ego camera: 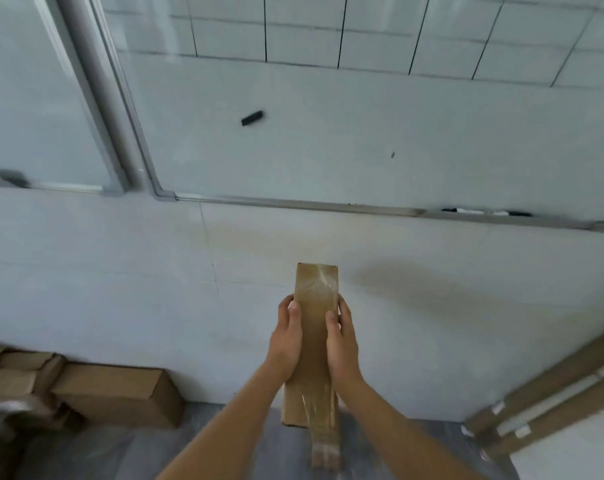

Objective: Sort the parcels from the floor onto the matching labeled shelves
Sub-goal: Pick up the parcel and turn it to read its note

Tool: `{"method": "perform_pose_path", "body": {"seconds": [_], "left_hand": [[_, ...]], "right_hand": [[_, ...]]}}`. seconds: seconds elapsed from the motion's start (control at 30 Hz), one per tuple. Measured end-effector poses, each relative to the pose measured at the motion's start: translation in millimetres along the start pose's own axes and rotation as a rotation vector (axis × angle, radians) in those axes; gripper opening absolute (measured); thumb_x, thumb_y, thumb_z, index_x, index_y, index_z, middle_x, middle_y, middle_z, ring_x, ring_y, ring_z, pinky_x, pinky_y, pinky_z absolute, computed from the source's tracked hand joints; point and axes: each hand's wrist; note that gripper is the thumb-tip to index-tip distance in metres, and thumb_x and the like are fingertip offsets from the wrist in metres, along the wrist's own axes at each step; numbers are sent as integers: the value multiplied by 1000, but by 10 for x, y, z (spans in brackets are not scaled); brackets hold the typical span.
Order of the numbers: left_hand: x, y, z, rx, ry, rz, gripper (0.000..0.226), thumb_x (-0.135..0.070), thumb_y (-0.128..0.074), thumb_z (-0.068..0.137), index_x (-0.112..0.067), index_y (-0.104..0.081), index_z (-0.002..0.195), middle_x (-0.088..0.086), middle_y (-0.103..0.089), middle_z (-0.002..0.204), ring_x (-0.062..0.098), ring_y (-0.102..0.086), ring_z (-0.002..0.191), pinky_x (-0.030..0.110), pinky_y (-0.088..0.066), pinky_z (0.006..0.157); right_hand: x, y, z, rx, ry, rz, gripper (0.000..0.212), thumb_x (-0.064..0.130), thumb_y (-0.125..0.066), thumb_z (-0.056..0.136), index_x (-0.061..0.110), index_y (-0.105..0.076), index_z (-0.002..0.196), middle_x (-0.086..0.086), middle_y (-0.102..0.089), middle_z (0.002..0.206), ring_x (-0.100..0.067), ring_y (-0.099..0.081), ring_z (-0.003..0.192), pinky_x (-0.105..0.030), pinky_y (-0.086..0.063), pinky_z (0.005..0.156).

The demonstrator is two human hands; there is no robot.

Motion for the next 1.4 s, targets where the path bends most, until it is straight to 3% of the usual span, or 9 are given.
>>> {"method": "perform_pose_path", "body": {"seconds": [0.17,0.33,0.67,0.83,1.13,1.27,1.4], "left_hand": [[-850,214,-205,2,-135,12,44,-47,-17,105,-35,-30,146,8,-55,132,22,-55,104,37,-46,91],[-1356,358,-480,12,-236,6,45,-48,-16,105,-35,-28,147,8,-52,137,22,-53,107,38,-45,93],[-2151,403,-865,-17,-361,-22,47,-50,-19,104,-33,-27,148,9,-52,137,30,-55,119,47,-45,104],[-2487,395,-1001,-63,-462,-5,46,-49,-18,105,-32,-30,146,1,-54,124,23,-54,107,38,-45,94],[-2940,373,-1216,-120,-540,4,46,-44,-21,106,-28,-36,146,-1,-53,123,22,-54,109,41,-44,101],[-3101,389,-1273,-222,-547,68,42,-33,-28,106,-14,-53,134,6,-62,125,21,-55,105,34,-44,92],[-3142,440,-1267,-290,-542,81,40,-30,-30,106,-9,-58,127,8,-63,116,27,-58,107,34,-42,87]], "right_hand": [[838,4,-226,-48,145,81,45,31,-38,108,38,-35,153,1,-53,142,-19,-54,125,-33,-44,99],[1362,32,-511,-59,234,124,44,32,-38,108,37,-37,152,-1,-52,145,-21,-53,128,-43,-45,109],[2180,260,-807,-47,358,149,44,34,-36,108,37,-36,152,1,-50,147,-20,-51,130,-41,-43,109],[2521,387,-891,-27,439,173,42,30,-33,109,34,-38,151,6,-53,131,-12,-55,112,-27,-43,91],[2956,512,-1015,-75,524,120,45,35,-30,110,36,-33,154,-1,-46,150,-24,-48,133,-41,-40,109],[3040,483,-1059,-101,536,116,45,33,-29,109,33,-34,154,-3,-48,149,-23,-50,129,-45,-41,112],[3107,466,-1100,-46,538,105,46,33,-28,109,31,-37,154,0,-49,148,-19,-51,127,-42,-40,112]]}}
Point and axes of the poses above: each hand's wrist, its own z-axis towards the middle knuckle, its own y-axis out of the back of the hand, x = y × z
